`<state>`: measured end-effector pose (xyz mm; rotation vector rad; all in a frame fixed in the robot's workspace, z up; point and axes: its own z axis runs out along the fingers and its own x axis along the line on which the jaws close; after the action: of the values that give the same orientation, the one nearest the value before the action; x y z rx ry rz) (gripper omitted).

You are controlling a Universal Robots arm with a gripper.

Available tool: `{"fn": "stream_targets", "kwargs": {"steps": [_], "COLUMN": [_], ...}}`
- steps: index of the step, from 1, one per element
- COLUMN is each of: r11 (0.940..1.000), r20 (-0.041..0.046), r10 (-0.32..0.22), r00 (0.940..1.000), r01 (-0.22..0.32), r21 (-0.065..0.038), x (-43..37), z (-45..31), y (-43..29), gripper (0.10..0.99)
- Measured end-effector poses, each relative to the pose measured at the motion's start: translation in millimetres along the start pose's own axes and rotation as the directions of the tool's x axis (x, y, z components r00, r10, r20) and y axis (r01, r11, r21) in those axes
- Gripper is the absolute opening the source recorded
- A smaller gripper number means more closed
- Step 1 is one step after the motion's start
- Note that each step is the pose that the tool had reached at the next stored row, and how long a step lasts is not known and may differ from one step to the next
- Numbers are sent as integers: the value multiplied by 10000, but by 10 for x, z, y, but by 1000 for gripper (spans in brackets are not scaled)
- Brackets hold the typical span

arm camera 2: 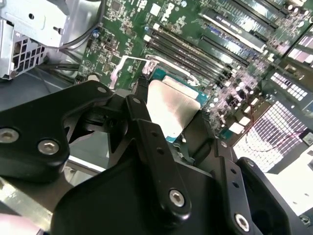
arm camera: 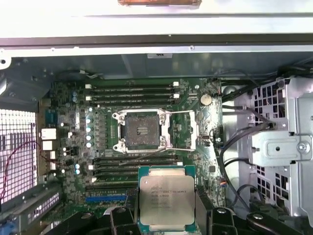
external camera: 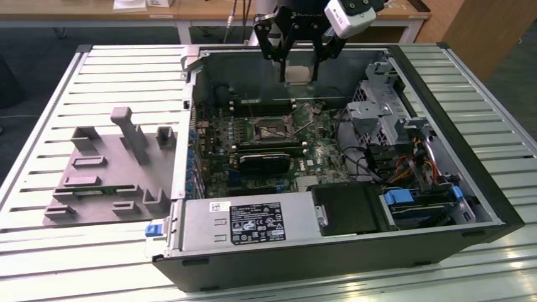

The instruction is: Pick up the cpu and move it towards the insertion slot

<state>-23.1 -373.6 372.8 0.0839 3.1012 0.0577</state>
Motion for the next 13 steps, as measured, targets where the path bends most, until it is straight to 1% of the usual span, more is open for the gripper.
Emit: {"fn": "stream_targets", "kwargs": {"steps": [13], "r11": [10000], "r20": [2], "r10": [35], "r00": [10000], "r01": [-35], "r21": [0], "x": [11], "z": [51], "y": [179], "gripper": [541]}}
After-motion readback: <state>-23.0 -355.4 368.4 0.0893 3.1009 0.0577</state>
